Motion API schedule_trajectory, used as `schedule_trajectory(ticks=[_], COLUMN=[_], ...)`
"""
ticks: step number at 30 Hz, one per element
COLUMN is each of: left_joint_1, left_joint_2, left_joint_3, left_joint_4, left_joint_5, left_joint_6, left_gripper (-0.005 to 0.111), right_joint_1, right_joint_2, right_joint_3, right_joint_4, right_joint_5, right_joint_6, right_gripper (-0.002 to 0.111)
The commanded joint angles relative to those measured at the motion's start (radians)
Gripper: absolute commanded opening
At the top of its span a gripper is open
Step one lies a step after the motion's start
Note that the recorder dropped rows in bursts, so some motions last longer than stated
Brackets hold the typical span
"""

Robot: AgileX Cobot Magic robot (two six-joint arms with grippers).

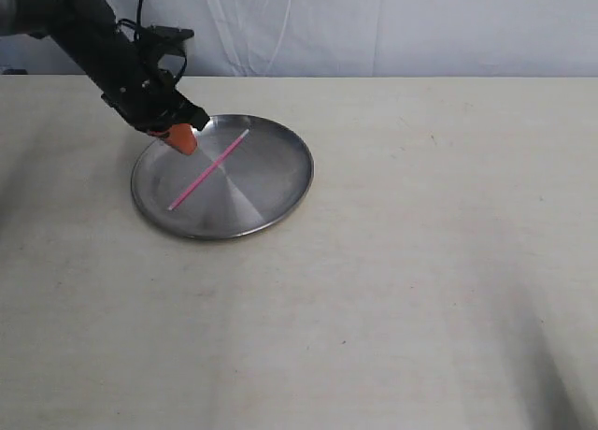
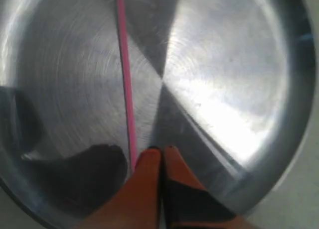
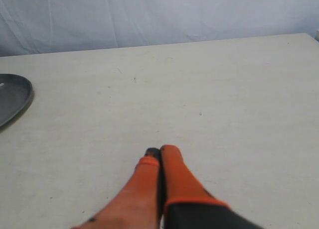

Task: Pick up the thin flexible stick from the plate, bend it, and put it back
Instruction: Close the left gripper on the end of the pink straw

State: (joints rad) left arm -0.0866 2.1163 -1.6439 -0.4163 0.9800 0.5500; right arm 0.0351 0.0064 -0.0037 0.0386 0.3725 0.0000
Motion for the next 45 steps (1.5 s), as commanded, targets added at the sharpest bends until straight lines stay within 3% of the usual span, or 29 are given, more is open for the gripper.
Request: schedule_trajectory(ticks=[1,10,15,24,27,45], left_joint_1=[-0.006,-0.009,-0.052,-0.086,-0.086,-0.108], left_joint_2=[-0.068,-0.014,0.028,0.067,0.071,0.132], left_joint_3=[0.002,0.002,0.002,0.002,0.002,0.002], left_joint_4=[-0.052,0.09,0.203,0.269,0.324,0.31], left_joint_5=[0.051,0.104,0.106,0.061,0.045,0.029], left_joint_6=[0.024,-0.043,-0.091,-0.165,-0.205,-0.21], left_gripper=[0.0,0.0,0.002,0.04,0.041,0.041], right_joint_1=[-0.005,-0.005,-0.005,-0.005,-0.005,-0.005], right_joint_2=[-0.006,-0.006,-0.006,-0.006,-0.006,-0.006], right_joint_3=[0.004,0.004,0.004,0.004,0.004,0.004], right_joint_4=[0.001,0.001,0.001,0.001,0.001,0.001], right_joint_5=[-0.008,-0.016,-0.016,-0.016,-0.016,-0.016], right_joint_6=[0.0,0.0,0.0,0.0,0.0,0.0], right_gripper=[-0.001,-0.001,-0.001,-0.001,-0.001,-0.001])
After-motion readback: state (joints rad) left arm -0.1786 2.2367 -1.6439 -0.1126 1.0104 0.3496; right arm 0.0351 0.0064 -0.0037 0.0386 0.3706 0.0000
